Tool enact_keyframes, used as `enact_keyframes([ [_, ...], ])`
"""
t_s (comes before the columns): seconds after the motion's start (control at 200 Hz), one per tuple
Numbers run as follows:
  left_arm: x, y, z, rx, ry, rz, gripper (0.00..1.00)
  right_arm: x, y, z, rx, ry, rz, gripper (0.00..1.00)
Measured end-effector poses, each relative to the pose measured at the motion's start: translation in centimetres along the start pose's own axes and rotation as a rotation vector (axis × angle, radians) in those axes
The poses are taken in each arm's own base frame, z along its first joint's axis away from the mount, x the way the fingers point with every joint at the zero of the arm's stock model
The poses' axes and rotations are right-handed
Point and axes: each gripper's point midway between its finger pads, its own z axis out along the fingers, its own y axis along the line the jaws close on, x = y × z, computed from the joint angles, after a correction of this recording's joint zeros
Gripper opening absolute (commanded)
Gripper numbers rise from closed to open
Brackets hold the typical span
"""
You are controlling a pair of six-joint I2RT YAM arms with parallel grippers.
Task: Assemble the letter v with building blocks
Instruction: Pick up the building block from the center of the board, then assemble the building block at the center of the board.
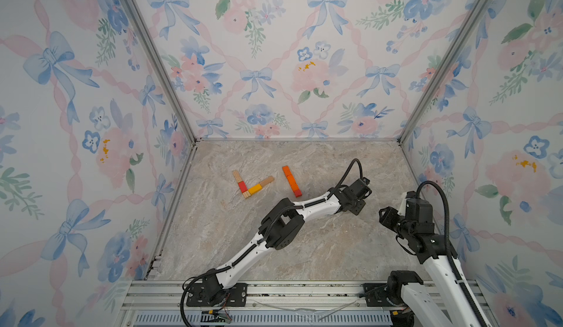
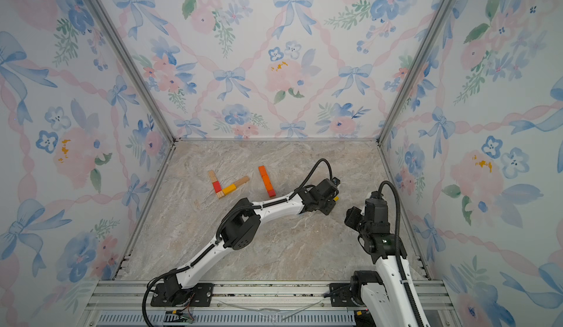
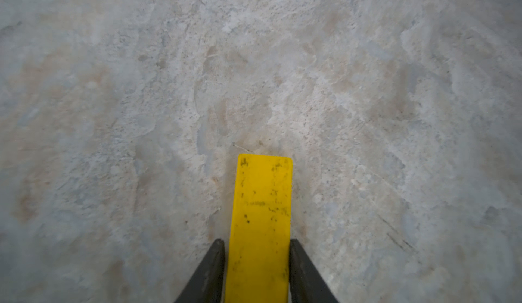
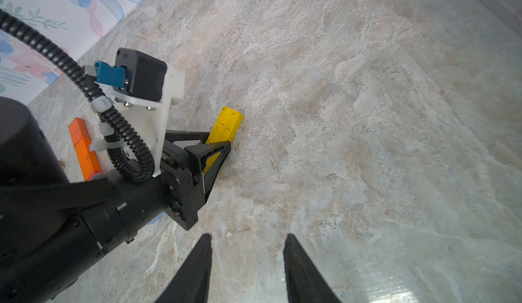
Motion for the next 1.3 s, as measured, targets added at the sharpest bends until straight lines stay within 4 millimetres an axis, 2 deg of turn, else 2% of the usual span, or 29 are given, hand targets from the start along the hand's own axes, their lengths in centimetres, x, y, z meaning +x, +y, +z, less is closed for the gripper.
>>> enact_keyframes([
  [0.39,0.0,1.0,-0.2,-0.062,0.006,0.081,0.11,0.3,0.2,0.2,-0.016,0.015,0.001,0.44],
  [0.64,-0.1,1.4,-0.7,-0.075,0.017,0.104,0.08,0.4,0.4,0.2,-0.026,0.021,0.004,0.44],
  [0.815,-2.4,2.0,-3.0,-0.072,-0.022,0.113,0.08,0.4,0.6,0.0,-0.041,0.021,0.007,0.44],
  [0.965,-5.7,4.2,-6.6,-0.068,-0.084,0.098,0.06,0.6,0.9,0.0,-0.058,0.030,0.012,0.44],
  [1.065,-6.8,6.3,-8.6,-0.069,-0.101,0.093,0.04,0.6,1.1,0.0,-0.069,0.035,0.019,0.44],
  [1.19,-6.3,8.5,-9.5,-0.078,-0.086,0.101,0.00,0.7,1.3,0.0,-0.082,0.039,0.030,0.44],
  [1.3,-4.1,9.4,-8.9,-0.074,-0.035,0.119,0.00,0.8,1.5,0.0,-0.090,0.044,0.035,0.44],
])
